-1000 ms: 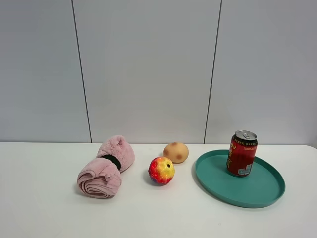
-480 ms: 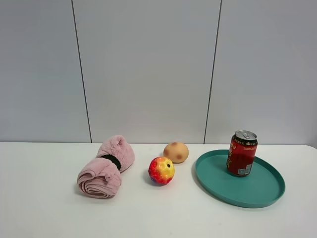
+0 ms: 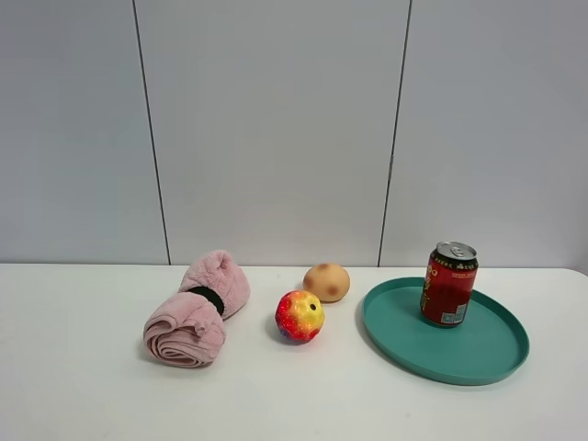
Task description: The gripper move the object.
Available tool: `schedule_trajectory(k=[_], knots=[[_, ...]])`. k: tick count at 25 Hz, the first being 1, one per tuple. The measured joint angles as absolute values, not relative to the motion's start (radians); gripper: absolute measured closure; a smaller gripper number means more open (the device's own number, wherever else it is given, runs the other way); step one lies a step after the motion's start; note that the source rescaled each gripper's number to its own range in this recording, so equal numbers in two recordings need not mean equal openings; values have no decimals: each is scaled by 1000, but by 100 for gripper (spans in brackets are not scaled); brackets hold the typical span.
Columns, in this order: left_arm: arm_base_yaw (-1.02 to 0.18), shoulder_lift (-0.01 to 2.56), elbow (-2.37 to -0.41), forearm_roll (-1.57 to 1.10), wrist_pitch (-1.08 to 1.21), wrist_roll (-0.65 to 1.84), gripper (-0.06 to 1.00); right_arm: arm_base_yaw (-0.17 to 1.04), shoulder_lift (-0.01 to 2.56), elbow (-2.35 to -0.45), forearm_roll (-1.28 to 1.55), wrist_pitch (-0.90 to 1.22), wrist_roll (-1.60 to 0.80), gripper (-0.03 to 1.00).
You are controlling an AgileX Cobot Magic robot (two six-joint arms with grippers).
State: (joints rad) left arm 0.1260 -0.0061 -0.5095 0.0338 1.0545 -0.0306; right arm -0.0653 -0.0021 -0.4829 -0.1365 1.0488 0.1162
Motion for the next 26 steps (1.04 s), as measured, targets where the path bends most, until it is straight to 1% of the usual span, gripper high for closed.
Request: schedule_trajectory(k=[26], knots=[[126, -6, -510, 34, 1054, -31, -6, -65, -2, -483, -138, 1049, 119, 23]])
